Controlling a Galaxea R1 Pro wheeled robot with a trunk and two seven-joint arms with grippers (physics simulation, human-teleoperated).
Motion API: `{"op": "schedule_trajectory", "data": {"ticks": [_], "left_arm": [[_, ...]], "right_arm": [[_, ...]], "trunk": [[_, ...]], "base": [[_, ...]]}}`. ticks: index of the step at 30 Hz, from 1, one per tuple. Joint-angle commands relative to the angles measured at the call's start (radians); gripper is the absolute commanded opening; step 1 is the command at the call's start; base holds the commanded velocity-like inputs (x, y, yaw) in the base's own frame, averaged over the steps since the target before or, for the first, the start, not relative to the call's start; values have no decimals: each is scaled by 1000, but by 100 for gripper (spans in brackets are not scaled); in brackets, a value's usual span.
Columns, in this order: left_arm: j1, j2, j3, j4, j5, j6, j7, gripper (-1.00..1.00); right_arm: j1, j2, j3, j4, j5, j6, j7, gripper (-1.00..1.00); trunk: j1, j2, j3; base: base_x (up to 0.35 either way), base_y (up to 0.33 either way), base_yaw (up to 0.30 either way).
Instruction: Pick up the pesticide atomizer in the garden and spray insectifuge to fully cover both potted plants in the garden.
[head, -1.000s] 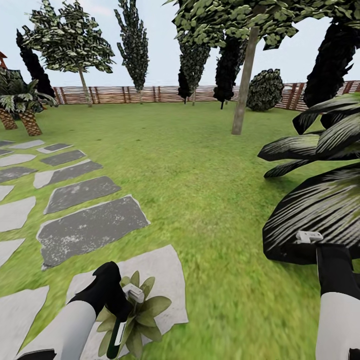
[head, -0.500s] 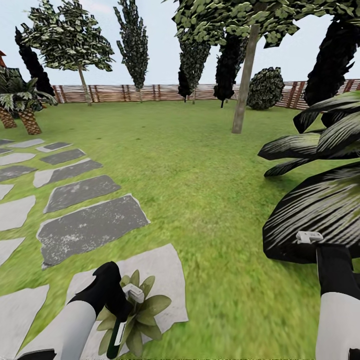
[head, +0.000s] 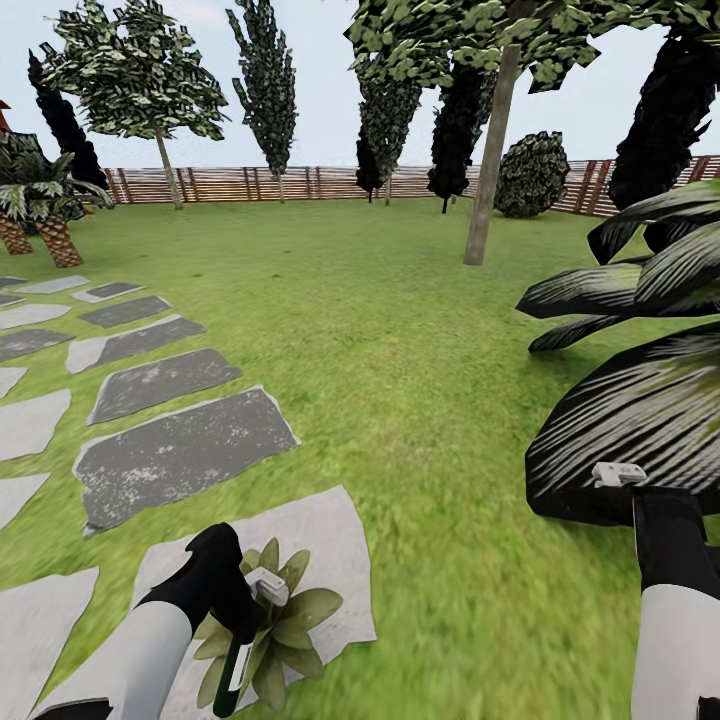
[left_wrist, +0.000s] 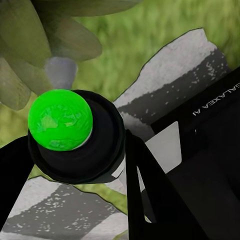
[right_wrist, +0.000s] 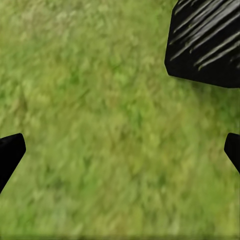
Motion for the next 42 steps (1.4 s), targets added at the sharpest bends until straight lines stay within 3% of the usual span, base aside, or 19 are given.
{"op": "schedule_trajectory", "data": {"ticks": [1, 4, 12, 17, 33, 42], "left_arm": [[-1, -2, 8, -1, -10, 6, -9, -100], [-1, -2, 7, -1, -10, 6, -9, -100], [-1, -2, 7, -1, -10, 6, -9, -100], [-1, -2, 8, 0, -10, 6, -9, -100], [-1, -3, 4, 3, -9, 5, -9, -100], [-1, -49, 0, -4, -8, 3, -11, -100]], "right_arm": [[-1, 0, -2, -1, 10, 1, 10, 100], [-1, 0, -2, -1, 10, 1, 10, 100], [-1, 0, -2, -1, 10, 1, 10, 100], [-1, 0, -2, -1, 10, 1, 10, 100], [-1, 0, -2, 0, 10, 1, 10, 100], [-1, 0, -2, 0, 10, 1, 10, 100]], "trunk": [[4, -7, -4], [15, -28, -14], [15, -28, -14], [34, -63, -29], [34, -63, -29], [34, -63, -29]], "base": [[0, 0, 0], [0, 0, 0], [0, 0, 0], [0, 0, 0], [0, 0, 0], [0, 0, 0]]}}
